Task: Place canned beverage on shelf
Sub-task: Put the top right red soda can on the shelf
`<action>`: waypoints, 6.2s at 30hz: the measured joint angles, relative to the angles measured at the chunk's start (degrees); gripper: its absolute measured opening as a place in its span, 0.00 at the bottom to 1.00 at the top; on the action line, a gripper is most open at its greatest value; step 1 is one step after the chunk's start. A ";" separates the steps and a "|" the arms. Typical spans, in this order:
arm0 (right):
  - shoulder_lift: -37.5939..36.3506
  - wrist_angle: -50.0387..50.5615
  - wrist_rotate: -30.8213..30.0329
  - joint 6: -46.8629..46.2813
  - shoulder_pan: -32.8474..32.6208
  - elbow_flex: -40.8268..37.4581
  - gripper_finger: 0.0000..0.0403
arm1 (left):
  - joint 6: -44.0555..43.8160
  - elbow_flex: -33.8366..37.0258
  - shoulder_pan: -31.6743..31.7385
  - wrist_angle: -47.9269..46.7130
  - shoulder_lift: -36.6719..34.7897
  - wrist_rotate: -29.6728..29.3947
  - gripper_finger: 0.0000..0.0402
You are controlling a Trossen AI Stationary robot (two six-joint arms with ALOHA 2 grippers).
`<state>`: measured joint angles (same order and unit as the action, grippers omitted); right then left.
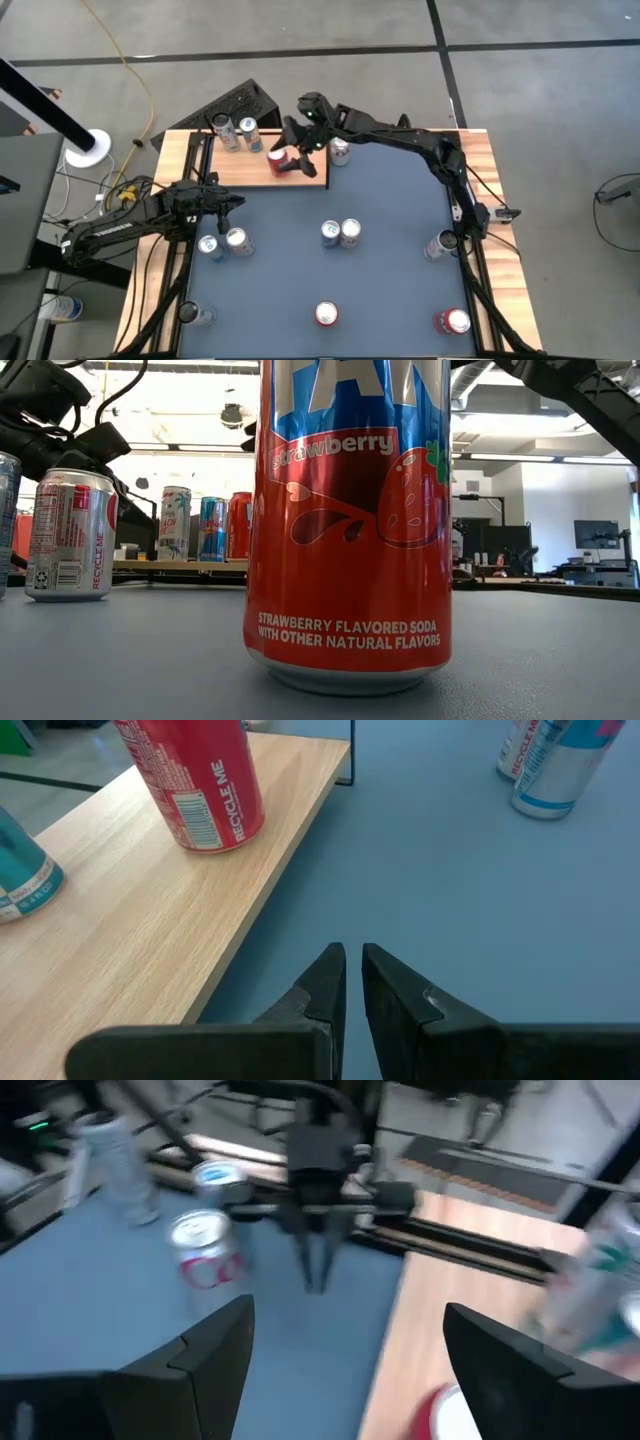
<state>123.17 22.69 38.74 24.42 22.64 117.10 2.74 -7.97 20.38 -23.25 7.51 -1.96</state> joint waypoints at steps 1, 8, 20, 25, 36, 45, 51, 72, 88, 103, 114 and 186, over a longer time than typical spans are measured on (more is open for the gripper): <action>-0.02 -0.15 1.33 1.23 0.02 0.02 0.77 | 0.00 0.00 0.02 -0.02 -0.01 0.00 0.07; -0.52 2.28 11.96 4.57 1.48 0.04 0.77 | 0.00 0.00 0.00 -0.01 -0.01 0.00 0.07; -0.59 6.02 13.82 10.57 2.81 0.04 0.77 | 0.00 0.00 0.02 0.00 -0.02 0.00 0.07; -0.18 5.15 10.81 10.24 3.82 0.04 0.77 | 0.00 0.00 0.02 -0.01 -0.02 0.02 0.07; 0.83 -3.91 0.98 3.02 -0.39 -0.26 0.77 | 0.00 0.00 0.02 -0.01 -0.01 -0.10 0.07; 0.89 -6.29 -11.02 -8.37 -2.26 -0.28 0.77 | 0.00 0.00 0.00 -0.01 -0.02 -0.24 0.07; 0.74 -8.02 -10.18 -7.65 -1.80 -3.01 0.77 | 0.00 0.00 0.00 -0.01 -0.01 -0.24 0.07; 4.75 -17.43 -10.07 -6.58 0.98 -8.26 0.77 | -0.22 0.00 0.02 -0.01 0.00 -0.36 0.07; 5.68 -18.26 -12.41 -5.18 2.27 -8.09 0.77 | -0.22 0.00 0.02 -0.02 0.00 -0.68 0.07; 6.21 -18.62 -13.37 -7.36 2.64 -8.09 0.77 | -0.22 0.00 0.02 -0.02 0.00 -0.68 0.07; 6.20 -17.25 -16.63 -12.38 2.52 -8.09 0.71 | -0.22 0.00 0.02 -0.02 0.00 -0.68 0.07; 8.77 -18.43 -11.43 -5.64 5.55 -4.17 0.67 | -0.20 0.00 0.01 0.00 -0.01 -0.63 0.07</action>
<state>131.94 4.26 27.31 18.79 28.18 112.92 2.55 -7.97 20.39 -23.25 7.50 -2.59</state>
